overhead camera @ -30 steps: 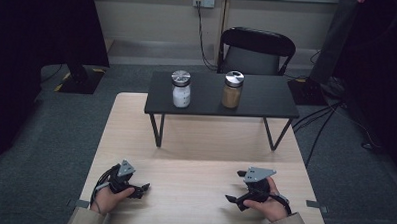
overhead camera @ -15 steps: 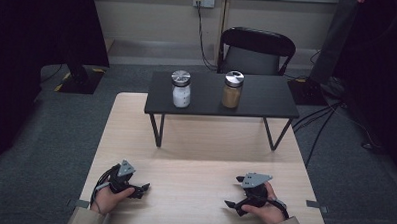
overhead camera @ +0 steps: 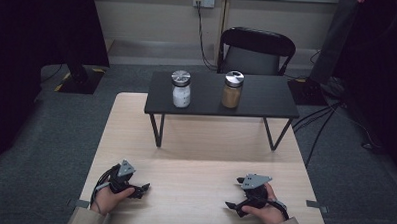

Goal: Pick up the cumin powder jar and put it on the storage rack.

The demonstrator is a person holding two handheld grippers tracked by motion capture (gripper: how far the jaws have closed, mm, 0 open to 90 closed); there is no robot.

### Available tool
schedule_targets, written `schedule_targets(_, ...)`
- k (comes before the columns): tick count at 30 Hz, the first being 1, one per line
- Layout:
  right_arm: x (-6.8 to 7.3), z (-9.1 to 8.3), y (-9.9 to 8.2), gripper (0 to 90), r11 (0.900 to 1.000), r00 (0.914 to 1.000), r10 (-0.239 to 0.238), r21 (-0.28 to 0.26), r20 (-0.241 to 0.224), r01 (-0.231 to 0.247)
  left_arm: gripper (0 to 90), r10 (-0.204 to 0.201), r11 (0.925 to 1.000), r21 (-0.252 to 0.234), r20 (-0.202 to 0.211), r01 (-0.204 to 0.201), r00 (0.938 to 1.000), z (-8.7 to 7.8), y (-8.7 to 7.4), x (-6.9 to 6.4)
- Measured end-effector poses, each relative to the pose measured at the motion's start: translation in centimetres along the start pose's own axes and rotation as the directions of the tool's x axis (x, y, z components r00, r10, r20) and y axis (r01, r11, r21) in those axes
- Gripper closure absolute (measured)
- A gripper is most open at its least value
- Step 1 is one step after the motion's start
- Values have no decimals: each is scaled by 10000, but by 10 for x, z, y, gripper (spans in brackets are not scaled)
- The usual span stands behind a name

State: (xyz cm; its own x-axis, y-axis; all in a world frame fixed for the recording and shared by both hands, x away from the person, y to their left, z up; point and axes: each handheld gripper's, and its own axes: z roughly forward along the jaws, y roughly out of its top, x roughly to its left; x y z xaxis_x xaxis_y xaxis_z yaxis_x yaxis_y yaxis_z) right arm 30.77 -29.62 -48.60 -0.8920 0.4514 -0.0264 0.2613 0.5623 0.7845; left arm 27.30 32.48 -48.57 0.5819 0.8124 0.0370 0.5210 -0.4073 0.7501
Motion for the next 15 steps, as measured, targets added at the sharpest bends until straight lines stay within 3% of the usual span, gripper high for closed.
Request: schedule_targets(15, -1, 1, -2, 5, 9998, 9998, 150, 163, 99, -151, 0, 25, 10000, 20, 2, -25, 10000, 0, 0, 0)
